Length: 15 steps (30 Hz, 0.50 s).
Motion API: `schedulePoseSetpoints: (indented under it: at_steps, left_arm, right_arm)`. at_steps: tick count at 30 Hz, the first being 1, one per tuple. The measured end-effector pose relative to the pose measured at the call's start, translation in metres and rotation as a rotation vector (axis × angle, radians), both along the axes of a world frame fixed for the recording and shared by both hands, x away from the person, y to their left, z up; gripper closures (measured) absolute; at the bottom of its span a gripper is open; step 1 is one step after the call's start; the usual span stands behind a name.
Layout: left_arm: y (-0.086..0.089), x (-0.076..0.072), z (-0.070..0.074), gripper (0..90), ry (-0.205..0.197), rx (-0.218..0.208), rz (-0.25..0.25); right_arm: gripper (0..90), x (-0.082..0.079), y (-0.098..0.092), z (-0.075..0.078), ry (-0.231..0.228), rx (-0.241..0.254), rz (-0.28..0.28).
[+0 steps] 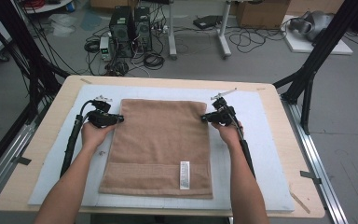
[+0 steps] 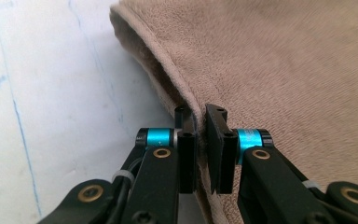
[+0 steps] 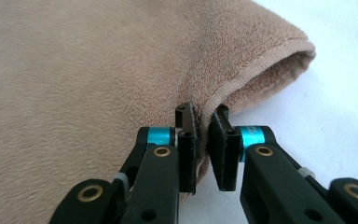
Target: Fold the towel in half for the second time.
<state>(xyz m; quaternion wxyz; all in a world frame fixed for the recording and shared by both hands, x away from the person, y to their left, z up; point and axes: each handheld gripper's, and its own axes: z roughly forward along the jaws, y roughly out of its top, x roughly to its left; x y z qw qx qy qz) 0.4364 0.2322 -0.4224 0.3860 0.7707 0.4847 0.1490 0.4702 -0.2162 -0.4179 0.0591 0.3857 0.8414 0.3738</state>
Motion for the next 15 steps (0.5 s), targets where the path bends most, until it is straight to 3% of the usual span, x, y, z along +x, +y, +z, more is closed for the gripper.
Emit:
schedulePoseSetpoints:
  at_steps: [4,9,12,15]
  left_arm:
    - [0.004,-0.009,0.014,83.3,-0.032,-0.027,-0.028]
    - [0.012,-0.026,0.028,83.3,-0.071,-0.054,-0.083]
    - [0.018,-0.043,0.031,83.3,-0.093,-0.086,-0.113]
    - [0.02,-0.064,0.03,83.3,-0.105,-0.075,-0.151]
  right_arm:
    - [82.4,-0.006,-0.001,0.012,-0.015,-0.006,0.034]
    - [82.3,-0.025,-0.006,0.032,-0.039,0.047,0.086]
    - [82.3,-0.042,-0.012,0.04,-0.045,0.071,0.125]
    - [82.1,-0.061,-0.016,0.043,-0.052,0.097,0.161]
